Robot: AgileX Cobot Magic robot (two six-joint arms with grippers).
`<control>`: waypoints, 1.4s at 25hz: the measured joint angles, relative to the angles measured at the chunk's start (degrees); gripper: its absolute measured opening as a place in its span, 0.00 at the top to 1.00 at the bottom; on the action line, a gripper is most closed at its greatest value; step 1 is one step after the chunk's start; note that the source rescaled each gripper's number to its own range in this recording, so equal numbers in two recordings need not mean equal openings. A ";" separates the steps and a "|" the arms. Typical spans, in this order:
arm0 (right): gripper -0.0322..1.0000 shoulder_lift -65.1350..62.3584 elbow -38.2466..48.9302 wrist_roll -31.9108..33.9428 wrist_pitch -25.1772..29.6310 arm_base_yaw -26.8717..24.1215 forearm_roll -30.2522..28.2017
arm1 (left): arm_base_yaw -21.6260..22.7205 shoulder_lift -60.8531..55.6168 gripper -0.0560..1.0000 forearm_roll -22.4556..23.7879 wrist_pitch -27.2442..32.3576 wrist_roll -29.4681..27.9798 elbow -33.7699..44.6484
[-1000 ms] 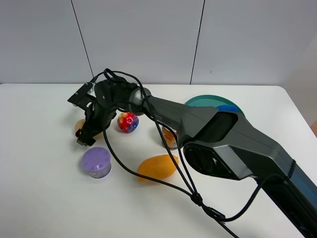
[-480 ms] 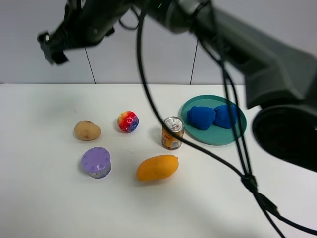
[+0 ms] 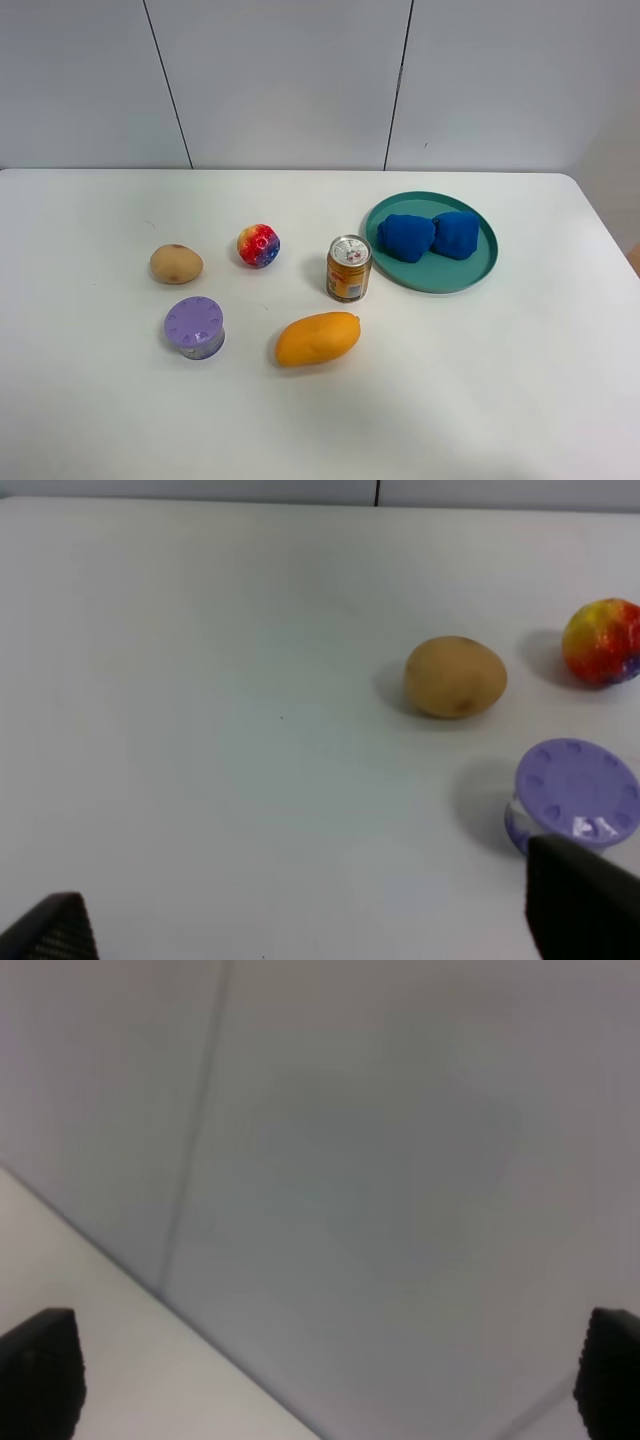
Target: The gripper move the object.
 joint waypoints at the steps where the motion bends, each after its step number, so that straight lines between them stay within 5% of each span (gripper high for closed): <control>1: 0.00 -1.67 -0.01 -0.36 1.92 0.00 -1.32 | 0.00 0.00 0.00 0.00 0.00 0.00 0.00; 6: 0.00 -8.33 0.99 -1.84 4.39 0.00 -9.90 | 0.00 0.00 0.00 0.00 0.00 0.00 0.00; 12: 0.00 -18.74 6.19 -2.22 4.39 -1.95 -10.02 | 0.00 0.00 0.00 0.00 0.00 0.00 0.00; 15: 0.00 -24.90 11.26 -2.22 4.39 -7.83 -6.86 | 0.00 0.00 0.00 0.00 0.00 0.00 0.00; 23: 0.00 -43.10 34.25 -3.33 4.28 -33.49 5.78 | 0.00 0.00 0.00 0.00 0.00 0.01 0.00; 35: 0.00 -77.37 79.13 -4.58 -2.31 -53.12 21.78 | 0.00 0.00 0.00 0.00 0.00 0.01 0.00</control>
